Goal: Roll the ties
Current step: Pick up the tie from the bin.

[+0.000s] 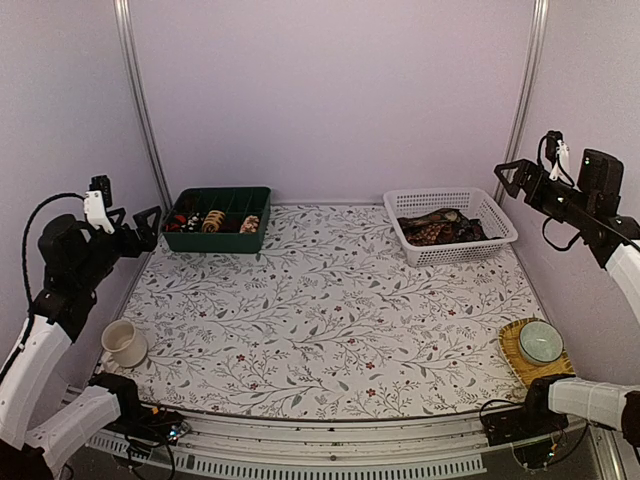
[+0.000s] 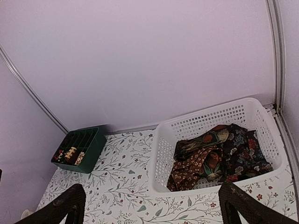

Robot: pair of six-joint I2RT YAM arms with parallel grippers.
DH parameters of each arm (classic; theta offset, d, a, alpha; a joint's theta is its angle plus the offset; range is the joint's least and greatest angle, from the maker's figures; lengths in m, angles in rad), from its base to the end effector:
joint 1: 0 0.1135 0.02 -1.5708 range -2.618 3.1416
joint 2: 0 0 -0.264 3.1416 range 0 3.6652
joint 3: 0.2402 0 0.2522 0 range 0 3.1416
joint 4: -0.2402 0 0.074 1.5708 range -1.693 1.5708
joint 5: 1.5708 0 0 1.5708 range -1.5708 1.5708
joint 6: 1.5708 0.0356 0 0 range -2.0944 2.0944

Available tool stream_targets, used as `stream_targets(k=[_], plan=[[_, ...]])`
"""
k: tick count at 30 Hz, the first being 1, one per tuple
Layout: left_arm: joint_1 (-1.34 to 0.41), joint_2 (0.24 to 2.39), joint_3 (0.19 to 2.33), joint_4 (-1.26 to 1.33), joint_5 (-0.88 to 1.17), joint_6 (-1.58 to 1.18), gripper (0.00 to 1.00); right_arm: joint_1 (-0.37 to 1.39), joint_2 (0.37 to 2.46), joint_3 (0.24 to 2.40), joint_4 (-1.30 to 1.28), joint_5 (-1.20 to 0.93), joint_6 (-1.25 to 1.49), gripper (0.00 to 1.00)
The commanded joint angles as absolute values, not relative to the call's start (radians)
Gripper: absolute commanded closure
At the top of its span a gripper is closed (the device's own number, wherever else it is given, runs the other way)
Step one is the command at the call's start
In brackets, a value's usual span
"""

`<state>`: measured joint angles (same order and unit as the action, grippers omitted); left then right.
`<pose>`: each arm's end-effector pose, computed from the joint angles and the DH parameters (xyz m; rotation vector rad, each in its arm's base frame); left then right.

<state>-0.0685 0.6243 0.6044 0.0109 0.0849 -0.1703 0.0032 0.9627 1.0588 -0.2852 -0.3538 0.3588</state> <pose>0.1608 -0.0141 0.3219 -0.0140 1.5854 -0.2538 0.2127 0.0130 0.3932 0.0554 1.7825 0.5728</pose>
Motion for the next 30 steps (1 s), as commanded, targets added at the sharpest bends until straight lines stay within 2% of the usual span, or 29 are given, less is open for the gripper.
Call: stream_targets(k=[1,6,13,19,30], plan=[[-0.079,0.638,0.591,-0.012,0.074,-0.180,0.00,-0.002,0.985,1.071,-0.272,-0.393,0.367,0.00],[-0.075,0.653,0.600,-0.028,0.068,-0.177,0.00,-0.001,1.078,1.087,-0.236,-0.529,0.361,0.00],[-0.068,0.650,0.600,-0.034,0.057,-0.178,0.00,0.002,1.330,1.169,-0.167,-0.571,0.411,0.00],[-0.062,0.646,0.597,-0.039,0.043,-0.175,0.00,0.040,1.611,1.384,-0.247,-0.410,0.373,0.00],[-0.055,0.656,0.597,-0.045,0.024,-0.173,0.00,0.091,2.004,1.778,-0.443,-0.154,0.281,0.00]])
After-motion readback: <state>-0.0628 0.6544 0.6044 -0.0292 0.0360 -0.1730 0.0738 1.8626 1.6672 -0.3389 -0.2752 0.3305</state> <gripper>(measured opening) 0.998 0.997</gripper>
